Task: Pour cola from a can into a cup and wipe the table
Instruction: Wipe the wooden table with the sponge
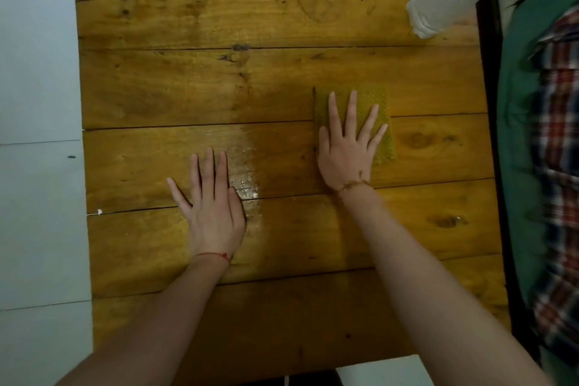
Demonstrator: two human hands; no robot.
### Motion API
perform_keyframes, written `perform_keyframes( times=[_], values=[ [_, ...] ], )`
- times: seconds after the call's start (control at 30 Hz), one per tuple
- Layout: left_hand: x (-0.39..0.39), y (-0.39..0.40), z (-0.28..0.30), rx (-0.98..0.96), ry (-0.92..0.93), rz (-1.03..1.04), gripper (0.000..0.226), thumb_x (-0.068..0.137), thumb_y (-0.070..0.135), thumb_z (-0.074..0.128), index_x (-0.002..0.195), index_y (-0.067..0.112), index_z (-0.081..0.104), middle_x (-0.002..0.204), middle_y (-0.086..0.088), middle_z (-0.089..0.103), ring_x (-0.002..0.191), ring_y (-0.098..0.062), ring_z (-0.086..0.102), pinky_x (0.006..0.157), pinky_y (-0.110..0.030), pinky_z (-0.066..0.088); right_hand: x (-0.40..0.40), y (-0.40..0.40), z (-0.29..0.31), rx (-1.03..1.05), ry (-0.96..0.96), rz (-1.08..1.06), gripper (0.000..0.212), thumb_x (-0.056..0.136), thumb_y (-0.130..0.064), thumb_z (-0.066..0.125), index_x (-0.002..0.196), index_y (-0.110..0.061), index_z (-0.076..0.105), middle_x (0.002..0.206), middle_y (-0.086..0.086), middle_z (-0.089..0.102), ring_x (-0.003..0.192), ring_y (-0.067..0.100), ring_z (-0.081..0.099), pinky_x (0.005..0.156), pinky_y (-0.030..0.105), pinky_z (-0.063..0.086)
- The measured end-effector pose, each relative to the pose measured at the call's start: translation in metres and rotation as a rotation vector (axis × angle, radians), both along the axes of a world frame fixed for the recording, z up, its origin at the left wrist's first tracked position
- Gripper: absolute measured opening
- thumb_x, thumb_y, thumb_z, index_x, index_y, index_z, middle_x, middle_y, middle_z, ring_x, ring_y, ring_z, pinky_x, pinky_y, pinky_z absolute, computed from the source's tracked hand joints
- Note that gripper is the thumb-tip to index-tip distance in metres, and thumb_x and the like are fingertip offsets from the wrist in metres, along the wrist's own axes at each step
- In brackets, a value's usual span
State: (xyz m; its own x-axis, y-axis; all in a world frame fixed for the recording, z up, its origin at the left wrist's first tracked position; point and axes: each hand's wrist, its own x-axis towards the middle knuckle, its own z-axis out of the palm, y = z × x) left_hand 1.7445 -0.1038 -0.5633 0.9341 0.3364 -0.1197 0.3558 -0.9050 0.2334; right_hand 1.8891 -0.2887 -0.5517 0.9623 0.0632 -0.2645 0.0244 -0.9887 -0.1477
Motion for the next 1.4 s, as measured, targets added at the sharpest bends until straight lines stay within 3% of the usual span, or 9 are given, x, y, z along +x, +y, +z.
perform_keyframes(
  times=[0.17, 0.4, 0.6, 0.77, 1.0, 1.13, 1.23, 1.3, 1.4],
  values=[
    [-0.002, 0.0, 0.002, -0.026, -0.011, 0.006, 0.058, 0.101, 0.035, 0.023, 0.157, 0.023, 0.011, 0.165, 0.004, 0.006, 0.152, -0.019, -0.003, 0.117, -0.064, -0.001, -0.039, 0.022, -0.001, 0.03, -0.001, 0.17, 0.058, 0.101, -0.046, 0.017, 0.153, -0.034, -0.007, 0.163, -0.002, -0.013, 0.147, 0.039, -0.016, 0.115, 0.064, -0.006],
    [-0.006, 0.005, 0.009, -0.1, 0.009, -0.023, 0.061, 0.101, 0.04, 0.022, 0.157, 0.02, 0.009, 0.165, 0.002, 0.004, 0.152, -0.018, -0.006, 0.116, -0.063, -0.007, -0.187, -0.026, 0.001, 0.095, 0.012, 0.422, 0.06, 0.1, -0.048, 0.024, 0.154, -0.035, 0.003, 0.164, -0.003, -0.003, 0.149, 0.037, -0.006, 0.115, 0.065, 0.012],
    [-0.063, -0.019, 0.025, -0.1, 0.007, -0.071, 0.058, 0.102, 0.036, 0.021, 0.157, 0.02, 0.01, 0.165, 0.003, 0.003, 0.151, -0.015, -0.008, 0.117, -0.061, -0.008, -0.191, -0.111, 0.008, -0.08, 0.085, 0.189, 0.059, 0.1, -0.05, 0.015, 0.152, -0.038, -0.01, 0.163, -0.002, -0.012, 0.148, 0.039, -0.01, 0.116, 0.065, 0.006],
    [-0.117, -0.057, 0.029, -0.1, 0.092, -0.051, 0.058, 0.102, 0.034, 0.018, 0.157, 0.019, 0.006, 0.165, 0.004, 0.0, 0.151, -0.015, -0.008, 0.117, -0.063, -0.004, -0.14, -0.079, 0.006, -0.029, 0.08, 0.004, 0.06, 0.101, -0.047, 0.015, 0.152, -0.035, -0.014, 0.162, 0.001, -0.018, 0.146, 0.042, -0.016, 0.114, 0.066, -0.004],
    [-0.16, -0.091, 0.04, -0.169, 0.077, 0.098, 0.056, 0.103, 0.032, 0.017, 0.157, 0.019, 0.008, 0.165, 0.002, 0.001, 0.152, -0.016, -0.006, 0.12, -0.057, -0.006, -0.233, -0.027, 0.006, 0.085, 0.076, 0.449, 0.058, 0.098, -0.049, 0.017, 0.153, -0.039, 0.0, 0.164, -0.003, -0.005, 0.148, 0.039, -0.011, 0.115, 0.065, 0.002],
    [-0.182, -0.109, 0.05, -0.237, 0.025, 0.141, 0.052, 0.103, 0.022, 0.034, 0.154, 0.016, 0.024, 0.163, -0.001, 0.015, 0.151, -0.018, 0.005, 0.123, -0.048, 0.0, -0.277, -0.049, 0.011, 0.122, 0.13, 0.487, 0.059, 0.099, -0.051, 0.024, 0.152, -0.043, 0.001, 0.163, -0.008, -0.004, 0.149, 0.034, -0.01, 0.118, 0.062, 0.003],
    [-0.196, -0.125, 0.06, -0.257, -0.015, 0.225, 0.045, 0.098, 0.018, 0.049, 0.142, 0.016, 0.044, 0.149, -0.005, 0.039, 0.14, -0.022, 0.029, 0.118, -0.045, 0.022, -0.288, -0.07, 0.025, 0.113, 0.182, 0.474, 0.057, 0.099, -0.051, 0.021, 0.152, -0.044, 0.0, 0.163, -0.01, -0.005, 0.15, 0.03, -0.011, 0.12, 0.057, -0.001],
    [-0.202, -0.136, 0.066, -0.244, -0.002, 0.294, 0.035, 0.092, 0.02, 0.057, 0.128, 0.019, 0.054, 0.128, -0.003, 0.051, 0.122, -0.021, 0.042, 0.104, -0.041, 0.035, -0.291, -0.076, 0.038, 0.193, 0.184, 0.404, 0.054, 0.1, -0.046, 0.022, 0.152, -0.04, 0.012, 0.163, -0.008, 0.007, 0.151, 0.027, -0.001, 0.122, 0.051, 0.003],
    [-0.204, -0.148, 0.074, -0.32, 0.09, 0.407, 0.022, 0.091, 0.028, 0.061, 0.111, 0.019, 0.061, 0.109, -0.002, 0.058, 0.104, -0.02, 0.048, 0.09, -0.036, 0.037, -0.282, -0.085, 0.058, 0.36, 0.009, 0.031, 0.042, 0.097, -0.029, 0.046, 0.138, -0.021, 0.048, 0.141, 0.003, 0.048, 0.133, 0.024, 0.04, 0.111, 0.04, 0.039]
  ],
)
